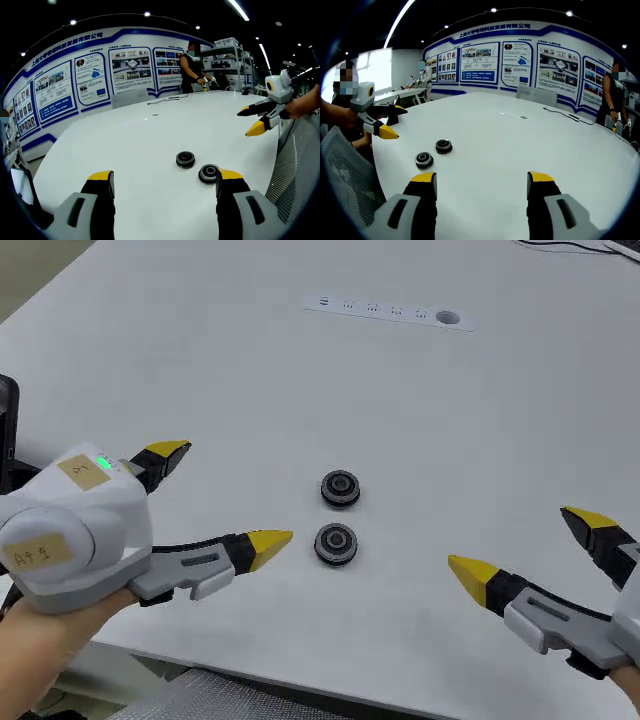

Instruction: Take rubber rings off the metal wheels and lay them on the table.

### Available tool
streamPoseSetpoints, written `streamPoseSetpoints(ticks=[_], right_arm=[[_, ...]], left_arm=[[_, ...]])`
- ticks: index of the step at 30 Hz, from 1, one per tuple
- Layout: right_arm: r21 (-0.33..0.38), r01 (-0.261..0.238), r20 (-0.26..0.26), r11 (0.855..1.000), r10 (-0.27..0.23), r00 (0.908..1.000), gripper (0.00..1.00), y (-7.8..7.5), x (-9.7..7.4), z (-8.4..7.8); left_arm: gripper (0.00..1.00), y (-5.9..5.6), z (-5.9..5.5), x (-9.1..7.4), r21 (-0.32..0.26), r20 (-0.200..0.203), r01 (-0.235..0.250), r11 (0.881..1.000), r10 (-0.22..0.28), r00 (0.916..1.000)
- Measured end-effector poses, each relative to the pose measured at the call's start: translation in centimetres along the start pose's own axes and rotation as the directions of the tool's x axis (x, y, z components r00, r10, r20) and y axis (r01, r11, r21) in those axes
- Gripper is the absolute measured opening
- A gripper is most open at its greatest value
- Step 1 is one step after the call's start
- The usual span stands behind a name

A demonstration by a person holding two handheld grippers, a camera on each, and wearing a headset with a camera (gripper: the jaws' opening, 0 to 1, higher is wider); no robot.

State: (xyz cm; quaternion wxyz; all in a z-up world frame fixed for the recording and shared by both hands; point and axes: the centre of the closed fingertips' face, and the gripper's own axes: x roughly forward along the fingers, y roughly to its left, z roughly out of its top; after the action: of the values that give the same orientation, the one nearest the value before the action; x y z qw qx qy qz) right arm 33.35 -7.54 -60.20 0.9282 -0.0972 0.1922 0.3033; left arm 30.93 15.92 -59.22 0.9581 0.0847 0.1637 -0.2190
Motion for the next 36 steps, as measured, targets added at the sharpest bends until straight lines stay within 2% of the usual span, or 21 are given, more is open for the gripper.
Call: streamPoseSetpoints(ticks=[4, 9, 21, 24, 36], right_arm=[[0.007, -0.006, 0.0, 1.0, 0.006, 1.0, 0.74, 0.1, 0.0, -0.1], [0.036, -0.036, 0.007, 0.999, 0.035, 0.9994, 0.7, 0.8, 0.3, -0.2], [0.072, -0.08, 0.005, 0.994, 0.08, 0.9968, 0.66, 2.3, 0.8, -0.3], [0.082, -0.091, -0.002, 0.992, 0.092, 0.9958, 0.65, 2.6, 0.8, -0.4], [0.123, -0.12, -0.001, 0.985, 0.121, 0.9926, 0.63, 3.6, 1.4, -0.8]], left_arm=[[0.84, -0.4, 0.0, 0.3, 0.002, -0.003, 0.013, 1.0, -0.013, 0.9999], [0.78, -1.2, 0.0, 0.8, 0.022, -0.016, 0.055, 0.998, -0.055, 0.9984], [0.68, -2.5, 0.0, 2.1, 0.063, -0.041, 0.135, 0.989, -0.132, 0.9904], [0.64, -3.1, -0.2, 2.5, 0.067, -0.05, 0.16, 0.985, -0.156, 0.9864], [0.49, -5.9, -0.8, 4.0, 0.091, -0.093, 0.273, 0.958, -0.265, 0.9598]])
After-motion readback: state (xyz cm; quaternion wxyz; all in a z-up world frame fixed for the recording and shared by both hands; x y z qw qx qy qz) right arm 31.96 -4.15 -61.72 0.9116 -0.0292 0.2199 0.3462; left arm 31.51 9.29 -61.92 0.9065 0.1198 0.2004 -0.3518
